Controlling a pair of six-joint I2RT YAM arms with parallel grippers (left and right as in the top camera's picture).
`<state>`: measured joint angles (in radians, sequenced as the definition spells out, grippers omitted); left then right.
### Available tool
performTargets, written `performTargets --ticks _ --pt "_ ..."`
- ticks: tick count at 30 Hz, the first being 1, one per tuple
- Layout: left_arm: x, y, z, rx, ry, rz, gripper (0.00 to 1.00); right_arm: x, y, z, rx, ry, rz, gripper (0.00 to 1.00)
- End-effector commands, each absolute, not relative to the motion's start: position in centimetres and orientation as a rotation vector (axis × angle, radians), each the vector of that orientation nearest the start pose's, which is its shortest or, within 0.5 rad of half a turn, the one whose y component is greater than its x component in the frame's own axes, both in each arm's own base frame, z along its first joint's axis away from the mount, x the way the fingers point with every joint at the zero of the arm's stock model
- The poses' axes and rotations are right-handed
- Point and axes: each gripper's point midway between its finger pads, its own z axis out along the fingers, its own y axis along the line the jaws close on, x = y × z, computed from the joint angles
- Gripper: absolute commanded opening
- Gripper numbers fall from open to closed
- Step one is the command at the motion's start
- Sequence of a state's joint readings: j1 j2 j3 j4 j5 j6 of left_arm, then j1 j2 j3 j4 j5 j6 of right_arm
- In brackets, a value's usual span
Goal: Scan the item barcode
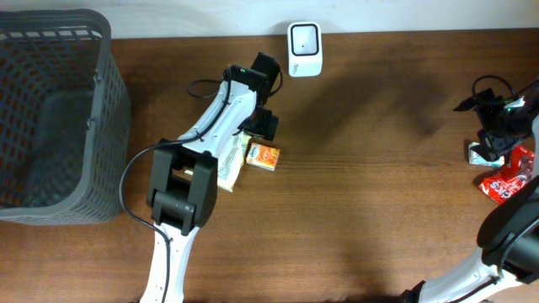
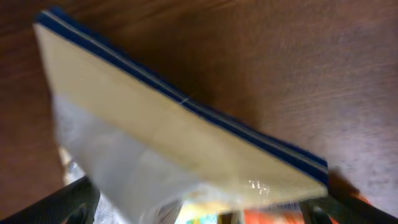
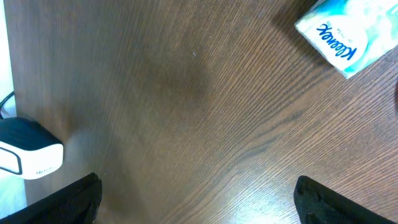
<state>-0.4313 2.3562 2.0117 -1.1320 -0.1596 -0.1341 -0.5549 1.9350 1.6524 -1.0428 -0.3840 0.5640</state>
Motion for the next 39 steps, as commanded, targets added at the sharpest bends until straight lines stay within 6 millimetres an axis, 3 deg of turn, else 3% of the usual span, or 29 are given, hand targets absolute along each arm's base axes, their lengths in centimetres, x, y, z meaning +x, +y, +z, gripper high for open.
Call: performTargets --ticks 1,2,5,7,8,12,17,20,22,24,27,30,35,39 --pt "45.0 -18.4 1.5 0.419 2.946 0.137 0.74 39.4 -16.5 12.2 1.436 2.462 0.561 0.98" --pt "45.2 -18.8 1.1 0.418 2.937 0.108 0.61 39.4 -16.5 12.2 1.437 2.462 0.562 0.99" --pt "45.1 -20.6 0.8 0.437 2.933 -0.030 0.40 39.4 -16.5 12.2 1.437 2.462 0.562 0.98" --pt "44.6 -23.0 0.9 0.543 2.914 -0.189 0.25 39.4 -16.5 12.2 1.436 2.462 0.562 0.98" --pt "44.2 -24.0 1.0 0.595 2.906 -0.253 0.24 39.4 -16.5 12.2 1.437 2.462 0.562 0.98" --pt "42.0 -28.6 1.5 0.827 2.837 -0.442 0.30 39.4 -16.5 12.2 1.436 2.462 0.561 0.98" --pt "39.6 -32.8 2.2 1.116 2.707 -0.434 0.43 39.4 -16.5 12.2 1.436 2.462 0.562 0.99" --pt "39.5 -35.2 4.4 1.168 2.630 -0.439 0.57 39.4 -16.5 12.2 1.437 2.462 0.561 0.99" --pt "39.9 -36.4 7.1 1.175 2.581 -0.452 0.60 39.4 -16.5 12.2 1.436 2.462 0.562 0.99" --pt "40.1 -36.9 10.1 1.172 2.557 -0.479 0.60 39.4 -16.5 12.2 1.436 2.462 0.562 0.99" --pt "39.0 -36.6 11.9 1.186 2.585 -0.507 0.59 39.4 -16.5 12.2 1.437 2.462 0.562 0.99" --pt "37.1 -35.2 11.2 1.191 2.700 -0.488 0.59 39.4 -16.5 12.2 1.437 2.462 0.561 0.98" --pt "33.1 -32.7 8.2 1.039 3.012 -0.407 0.38 39.4 -16.5 12.2 1.436 2.462 0.561 0.98" --pt "33.1 -31.6 5.7 0.893 3.075 -0.217 0.22 39.4 -16.5 12.2 1.437 2.462 0.562 0.98"
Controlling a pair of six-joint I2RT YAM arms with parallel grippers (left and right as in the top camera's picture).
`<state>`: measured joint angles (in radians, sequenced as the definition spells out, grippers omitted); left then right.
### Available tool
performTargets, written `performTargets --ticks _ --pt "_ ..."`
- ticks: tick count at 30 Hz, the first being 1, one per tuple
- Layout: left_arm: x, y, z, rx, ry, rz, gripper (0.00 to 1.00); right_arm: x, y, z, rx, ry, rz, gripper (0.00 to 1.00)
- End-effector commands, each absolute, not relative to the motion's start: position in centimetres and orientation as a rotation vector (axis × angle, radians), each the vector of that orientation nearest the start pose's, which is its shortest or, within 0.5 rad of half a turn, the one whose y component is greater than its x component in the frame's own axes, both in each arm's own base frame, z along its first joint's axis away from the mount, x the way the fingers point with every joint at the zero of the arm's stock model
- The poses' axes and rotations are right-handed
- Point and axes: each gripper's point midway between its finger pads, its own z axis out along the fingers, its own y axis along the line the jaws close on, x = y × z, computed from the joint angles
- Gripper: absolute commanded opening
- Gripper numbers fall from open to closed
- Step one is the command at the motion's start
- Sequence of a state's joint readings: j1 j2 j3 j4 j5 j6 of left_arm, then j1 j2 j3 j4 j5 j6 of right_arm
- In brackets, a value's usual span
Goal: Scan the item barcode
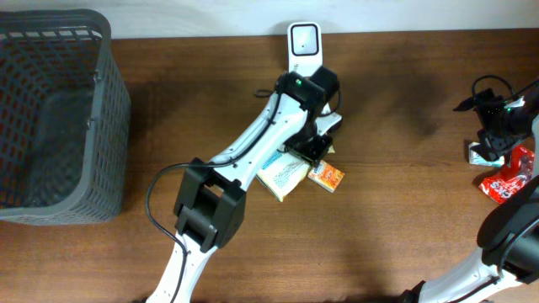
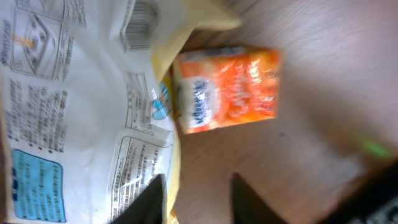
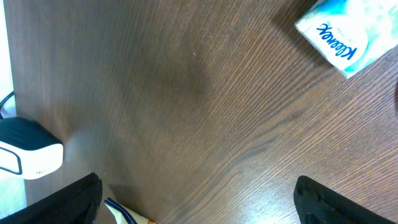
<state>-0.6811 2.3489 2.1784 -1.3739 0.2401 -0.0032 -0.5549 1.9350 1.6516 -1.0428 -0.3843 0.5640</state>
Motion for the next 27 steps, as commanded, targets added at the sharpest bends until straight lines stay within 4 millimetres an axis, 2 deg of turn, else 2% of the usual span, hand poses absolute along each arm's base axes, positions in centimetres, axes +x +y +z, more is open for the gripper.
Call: performTargets --ticks 1,6,8,15,18,24,27 --pt "33.3 -31.8 5.2 0.890 3.065 -0.218 0.19 39.4 -16.5 12.2 1.436 2.462 0.561 0.98" --pt "33.9 -33.1 3.3 0.896 3.006 -0.260 0.03 39.4 -16.5 12.2 1.437 2.462 0.562 0.99" --pt "34.1 -33.3 3.0 0.897 2.993 -0.268 0.00 39.4 -16.5 12.2 1.437 2.462 0.562 0.99" --pt "33.3 -34.9 1.9 0.945 2.953 -0.284 0.00 39.4 -16.5 12.2 1.437 2.462 0.562 0.99" --pt "32.2 -35.8 1.7 0.986 2.947 -0.295 0.00 39.4 -16.5 12.2 1.437 2.462 0.561 0.99" --pt "28.4 -38.7 1.9 1.104 2.952 -0.432 0.00 39.4 -16.5 12.2 1.437 2.462 0.561 0.99" --pt "27.8 -39.4 3.6 1.132 2.936 -0.437 0.00 39.4 -16.5 12.2 1.437 2.462 0.561 0.98"
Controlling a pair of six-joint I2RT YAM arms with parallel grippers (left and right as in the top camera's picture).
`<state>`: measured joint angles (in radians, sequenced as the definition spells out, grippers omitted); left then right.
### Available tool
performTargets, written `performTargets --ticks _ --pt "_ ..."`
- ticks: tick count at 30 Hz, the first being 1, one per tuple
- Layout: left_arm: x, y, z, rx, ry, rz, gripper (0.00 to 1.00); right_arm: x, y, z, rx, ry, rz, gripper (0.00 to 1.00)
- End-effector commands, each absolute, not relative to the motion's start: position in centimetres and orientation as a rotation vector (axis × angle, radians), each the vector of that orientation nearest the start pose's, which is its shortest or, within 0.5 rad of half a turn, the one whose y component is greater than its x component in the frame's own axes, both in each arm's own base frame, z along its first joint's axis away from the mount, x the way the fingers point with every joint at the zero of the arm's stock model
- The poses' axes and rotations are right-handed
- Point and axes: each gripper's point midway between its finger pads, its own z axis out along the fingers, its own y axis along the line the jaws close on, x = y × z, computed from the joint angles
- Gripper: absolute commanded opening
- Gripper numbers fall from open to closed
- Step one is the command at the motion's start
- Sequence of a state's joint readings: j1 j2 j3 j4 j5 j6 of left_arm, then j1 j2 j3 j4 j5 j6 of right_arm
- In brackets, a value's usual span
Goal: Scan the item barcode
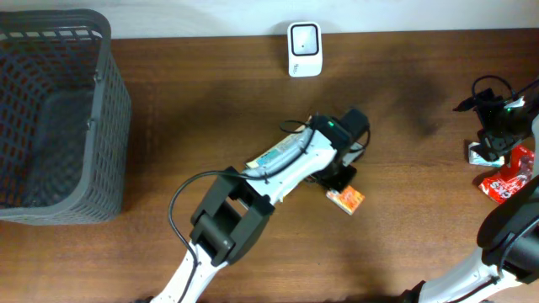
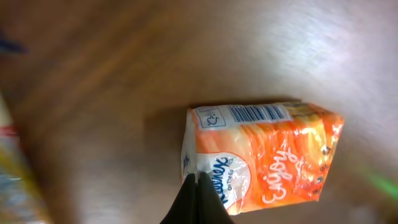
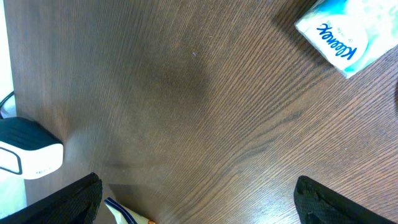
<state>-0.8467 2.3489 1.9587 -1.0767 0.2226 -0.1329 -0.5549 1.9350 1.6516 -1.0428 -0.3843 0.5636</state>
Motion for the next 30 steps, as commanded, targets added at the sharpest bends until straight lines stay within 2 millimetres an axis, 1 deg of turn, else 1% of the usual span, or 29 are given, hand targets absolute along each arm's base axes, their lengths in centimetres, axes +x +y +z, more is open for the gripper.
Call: performTargets --ticks 1,2,3,5,6,8,11,12,13,14,15,16,17,18,20,23,24,26,27,30 --pt "27.9 -39.4 4.8 1.132 2.935 -0.437 0.00 39.4 -16.5 12.2 1.436 2.462 0.562 0.98" --pt "28.1 -39.3 6.0 1.125 2.933 -0.438 0.00 39.4 -16.5 12.2 1.437 2.462 0.562 0.99" --pt "28.7 -38.9 8.1 1.115 2.921 -0.440 0.00 39.4 -16.5 12.2 1.437 2.462 0.562 0.99" --pt "30.3 -37.9 11.4 1.084 2.878 -0.411 0.00 39.4 -16.5 12.2 1.437 2.462 0.562 0.99" --pt "31.9 -36.9 13.5 1.036 2.845 -0.359 0.00 39.4 -16.5 12.2 1.437 2.462 0.562 0.99" --pt "34.8 -34.6 16.7 0.937 2.784 -0.262 0.00 39.4 -16.5 12.2 1.436 2.462 0.561 0.98" --pt "38.3 -31.0 19.9 0.785 2.739 -0.188 0.00 39.4 -16.5 12.2 1.437 2.462 0.561 0.99" --pt "39.1 -30.0 20.3 0.742 2.742 -0.188 0.00 39.4 -16.5 12.2 1.437 2.462 0.561 0.98" --pt "40.2 -28.5 20.2 0.652 2.768 -0.185 0.00 39.4 -16.5 12.2 1.437 2.462 0.561 0.99" --pt "40.9 -27.3 19.7 0.576 2.799 -0.179 0.00 39.4 -16.5 12.2 1.437 2.462 0.562 0.99" --pt "41.5 -26.4 18.8 0.529 2.834 -0.184 0.00 39.4 -16.5 12.2 1.437 2.462 0.561 0.98" --pt "41.7 -26.1 18.2 0.518 2.855 -0.199 0.00 39.4 -16.5 12.2 1.437 2.462 0.561 0.99" --pt "41.5 -26.2 16.0 0.509 2.928 -0.270 0.00 39.4 -16.5 12.2 1.437 2.462 0.562 0.98" --pt "41.4 -26.5 14.7 0.511 2.963 -0.305 0.00 39.4 -16.5 12.2 1.436 2.462 0.562 0.98" --pt "41.2 -27.1 12.8 0.519 2.999 -0.342 0.00 39.4 -16.5 12.2 1.436 2.462 0.561 0.98" --pt "40.5 -28.9 9.6 0.565 3.043 -0.403 0.00 39.4 -16.5 12.2 1.437 2.462 0.561 0.99" --pt "40.3 -29.4 8.9 0.583 3.048 -0.419 0.00 39.4 -16.5 12.2 1.436 2.462 0.561 0.98" --pt "39.7 -30.9 8.0 0.703 3.022 -0.496 0.00 39.4 -16.5 12.2 1.436 2.462 0.562 0.98" --pt "39.4 -31.4 7.6 0.732 3.020 -0.508 0.00 39.4 -16.5 12.2 1.436 2.462 0.562 0.98" --pt "38.5 -32.2 6.5 0.765 3.041 -0.499 0.00 39.4 -16.5 12.2 1.437 2.462 0.561 0.99"
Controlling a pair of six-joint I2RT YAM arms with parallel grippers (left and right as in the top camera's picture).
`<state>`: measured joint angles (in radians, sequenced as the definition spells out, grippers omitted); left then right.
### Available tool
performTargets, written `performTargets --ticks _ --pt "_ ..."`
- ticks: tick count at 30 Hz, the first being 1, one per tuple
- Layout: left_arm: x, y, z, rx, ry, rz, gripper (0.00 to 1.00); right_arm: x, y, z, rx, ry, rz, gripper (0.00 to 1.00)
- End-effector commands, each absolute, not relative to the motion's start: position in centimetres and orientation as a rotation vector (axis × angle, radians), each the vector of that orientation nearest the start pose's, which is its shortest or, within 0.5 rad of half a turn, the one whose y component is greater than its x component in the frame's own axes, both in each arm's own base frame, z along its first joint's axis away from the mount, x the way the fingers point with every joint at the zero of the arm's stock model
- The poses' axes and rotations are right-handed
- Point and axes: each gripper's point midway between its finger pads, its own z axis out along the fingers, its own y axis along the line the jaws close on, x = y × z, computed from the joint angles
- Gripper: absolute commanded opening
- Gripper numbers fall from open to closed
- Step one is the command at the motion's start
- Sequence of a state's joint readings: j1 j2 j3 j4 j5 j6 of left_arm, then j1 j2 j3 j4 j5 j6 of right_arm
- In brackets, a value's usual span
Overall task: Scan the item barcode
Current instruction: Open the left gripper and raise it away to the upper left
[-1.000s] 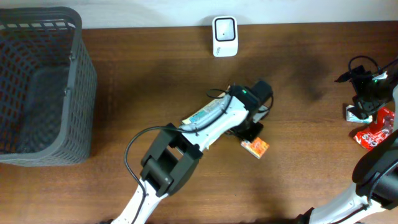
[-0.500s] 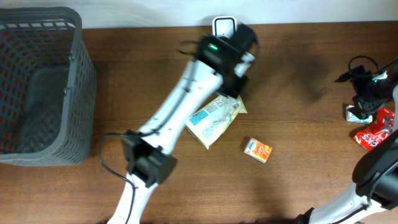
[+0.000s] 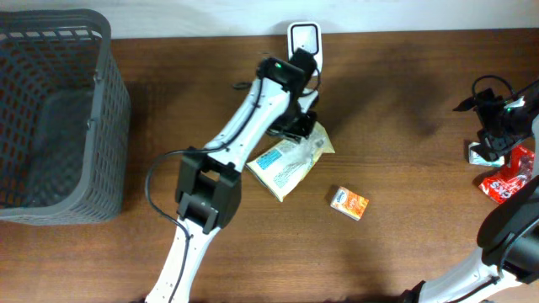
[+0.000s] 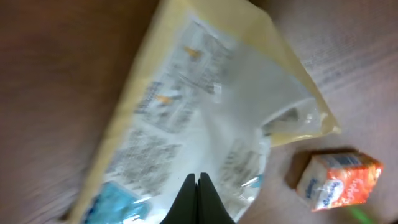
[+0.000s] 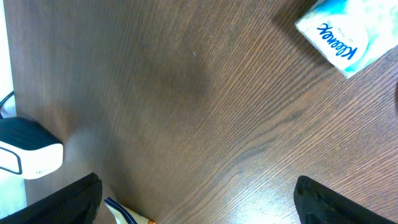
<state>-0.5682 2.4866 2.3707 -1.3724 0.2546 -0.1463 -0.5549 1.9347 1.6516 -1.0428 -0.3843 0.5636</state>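
Observation:
The white barcode scanner (image 3: 303, 38) stands at the table's far edge; the right wrist view shows the scanner (image 5: 28, 155) too. A yellow-and-white printed pouch (image 3: 290, 156) lies flat just in front of it. My left gripper (image 3: 296, 124) hovers over the pouch's far end, shut with nothing between its fingers. In the left wrist view the left gripper (image 4: 199, 199) points at the pouch (image 4: 205, 124). An orange tissue pack (image 3: 349, 202) lies to the pouch's right, apart from it. My right gripper (image 5: 199, 205) is wide open at the far right, holding nothing.
A dark mesh basket (image 3: 105, 126) fills the left end of the table. A blue Kleenex pack (image 5: 345, 34) and a red packet (image 3: 509, 181) lie by the right arm. The left arm (image 3: 244, 126) stretches across the table's middle.
My left gripper, still shut, was over the orange tissue pack and is now further back and left, above the pouch near the scanner. Pouch and orange pack lie about where they were.
First the pouch and orange pack lay left of centre, with my left gripper open around the pouch. Then both lay further right, below the scanner. Later the orange pack lay further right still, under my shut gripper. Now the gripper is over the pouch. The right arm stayed still.

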Motion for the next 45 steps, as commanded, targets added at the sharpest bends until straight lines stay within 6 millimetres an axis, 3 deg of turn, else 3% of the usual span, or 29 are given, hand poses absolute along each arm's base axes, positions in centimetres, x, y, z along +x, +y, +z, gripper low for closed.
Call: performTargets --ticks 1,7,13,15,17,23,26,30,32,34,35,39,41,44,45 --pt "38.4 -32.4 6.2 0.771 3.045 -0.498 0.00 39.4 -16.5 12.2 1.436 2.462 0.561 0.99" --pt "36.8 -34.1 3.5 0.846 3.078 -0.481 0.00 39.4 -16.5 12.2 1.437 2.462 0.562 0.99" --pt "36.4 -34.1 -2.1 0.883 3.133 -0.361 0.00 39.4 -16.5 12.2 1.436 2.462 0.562 0.98" --pt "36.0 -34.2 -1.8 0.884 3.149 -0.389 0.00 39.4 -16.5 12.2 1.436 2.462 0.562 0.98" --pt "35.7 -34.8 -0.2 0.885 3.144 -0.456 0.00 39.4 -16.5 12.2 1.437 2.462 0.562 0.98" --pt "36.9 -35.5 8.0 0.932 2.989 -0.529 0.00 39.4 -16.5 12.2 1.437 2.462 0.562 0.98" --pt "37.5 -35.6 10.3 0.921 2.933 -0.536 0.00 39.4 -16.5 12.2 1.436 2.462 0.562 0.98" --pt "34.9 -33.6 8.7 0.939 3.090 -0.446 0.00 39.4 -16.5 12.2 1.436 2.462 0.562 0.98" --pt "34.6 -31.5 7.4 0.947 3.144 -0.259 0.00 39.4 -16.5 12.2 1.436 2.462 0.561 0.99" --pt "35.5 -28.8 5.6 0.858 3.171 0.016 0.00 39.4 -16.5 12.2 1.437 2.462 0.562 0.99" --pt "35.4 -28.3 5.0 0.825 3.189 0.069 0.00 39.4 -16.5 12.2 1.436 2.462 0.561 0.99" --pt "33.8 -27.1 0.8 0.818 3.280 0.128 0.00 39.4 -16.5 12.2 1.437 2.462 0.562 0.98" --pt "33.0 -26.4 -0.2 0.824 3.313 0.156 0.00 39.4 -16.5 12.2 1.437 2.462 0.561 0.99" --pt "33.2 -26.0 0.3 0.806 3.322 0.156 0.00 39.4 -16.5 12.2 1.437 2.462 0.562 0.98" --pt "34.1 -26.1 2.0 0.782 3.298 0.129 0.00 39.4 -16.5 12.2 1.437 2.462 0.562 0.98"
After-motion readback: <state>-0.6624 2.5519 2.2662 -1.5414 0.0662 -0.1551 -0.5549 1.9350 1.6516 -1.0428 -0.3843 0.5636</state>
